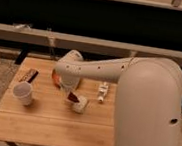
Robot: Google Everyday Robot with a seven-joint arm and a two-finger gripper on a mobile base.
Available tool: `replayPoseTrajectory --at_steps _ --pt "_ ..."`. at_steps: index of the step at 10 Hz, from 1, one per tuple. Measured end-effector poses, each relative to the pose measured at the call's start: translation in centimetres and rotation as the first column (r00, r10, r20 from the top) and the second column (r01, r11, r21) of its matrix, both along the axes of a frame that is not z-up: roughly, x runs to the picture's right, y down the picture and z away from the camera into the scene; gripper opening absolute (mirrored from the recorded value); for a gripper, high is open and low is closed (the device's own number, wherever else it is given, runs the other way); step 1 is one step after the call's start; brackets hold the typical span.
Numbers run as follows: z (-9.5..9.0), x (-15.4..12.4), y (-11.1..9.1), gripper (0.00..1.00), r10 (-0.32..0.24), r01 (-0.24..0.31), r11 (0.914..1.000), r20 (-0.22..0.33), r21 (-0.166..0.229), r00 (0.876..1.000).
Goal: Place the pepper on the white sponge
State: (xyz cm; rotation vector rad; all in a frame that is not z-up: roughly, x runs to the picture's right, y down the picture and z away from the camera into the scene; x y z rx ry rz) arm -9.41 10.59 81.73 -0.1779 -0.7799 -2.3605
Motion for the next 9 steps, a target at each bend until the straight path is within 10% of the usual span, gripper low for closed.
replayPoseTrajectory --at_steps 9 --pt "2.2 5.5 2.6 0.12 0.064 -0.067 0.9943 -0.047 -0.083 0.997"
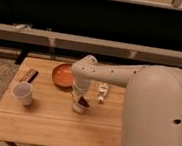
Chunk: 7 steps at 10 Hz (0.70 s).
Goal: Place the pepper on the white sponge
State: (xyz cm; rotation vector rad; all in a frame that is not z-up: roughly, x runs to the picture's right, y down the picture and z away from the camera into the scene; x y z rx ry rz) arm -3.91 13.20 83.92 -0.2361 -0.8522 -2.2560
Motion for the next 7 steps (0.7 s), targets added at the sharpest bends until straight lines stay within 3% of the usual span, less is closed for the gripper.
replayPoseTrajectory --at_steps 3,5,7 --pt "0.29 -0.42 0.86 0.44 -0.007 0.007 0.9999 0.005 -0.015 1.0" --pt "0.52 -0.94 1.07 0.6 -0.012 0.012 0.9997 0.009 -0.019 1.0" --pt "0.66 -0.87 1.01 0.64 -0.012 0.012 0.9997 0.001 -0.021 1.0"
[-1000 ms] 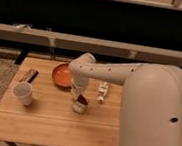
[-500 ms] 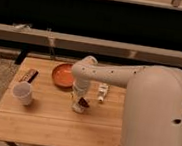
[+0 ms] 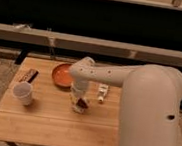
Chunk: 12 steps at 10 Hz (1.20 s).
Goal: Place the pepper on the white sponge
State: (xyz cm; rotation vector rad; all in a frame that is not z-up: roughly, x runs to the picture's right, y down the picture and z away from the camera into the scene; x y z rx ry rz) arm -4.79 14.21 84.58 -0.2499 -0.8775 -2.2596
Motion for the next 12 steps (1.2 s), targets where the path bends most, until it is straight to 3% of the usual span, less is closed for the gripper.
replayPoseTrajectory --at_steps 6,12 --pt "0.1 1.6 -0.9 0.64 0.009 -0.009 0.9998 -0.035 0.017 0.999" --pt "-0.2 1.8 -1.1 0.64 0.02 -0.019 0.9995 -0.033 0.024 0.999"
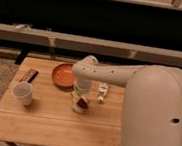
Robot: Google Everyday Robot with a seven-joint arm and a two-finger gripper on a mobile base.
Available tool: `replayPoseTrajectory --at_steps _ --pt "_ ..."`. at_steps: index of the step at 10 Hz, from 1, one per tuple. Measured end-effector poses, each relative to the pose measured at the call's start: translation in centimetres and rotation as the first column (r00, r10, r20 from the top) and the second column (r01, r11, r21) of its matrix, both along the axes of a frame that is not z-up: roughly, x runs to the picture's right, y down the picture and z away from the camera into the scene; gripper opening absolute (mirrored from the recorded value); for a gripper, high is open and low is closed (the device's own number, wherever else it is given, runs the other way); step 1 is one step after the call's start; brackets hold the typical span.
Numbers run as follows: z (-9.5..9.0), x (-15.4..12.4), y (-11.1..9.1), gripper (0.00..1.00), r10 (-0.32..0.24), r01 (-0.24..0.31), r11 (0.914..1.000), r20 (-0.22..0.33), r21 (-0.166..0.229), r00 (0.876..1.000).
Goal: Place the pepper on the white sponge
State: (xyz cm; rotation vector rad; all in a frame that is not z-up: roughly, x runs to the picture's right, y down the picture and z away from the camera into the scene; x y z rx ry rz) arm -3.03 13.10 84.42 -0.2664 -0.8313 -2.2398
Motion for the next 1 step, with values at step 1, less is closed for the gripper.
replayPoseTrajectory --at_steps 1 --pt "-0.01 0.03 -0.04 0.64 0.001 -0.001 1.0 0.0 0.001 1.0"
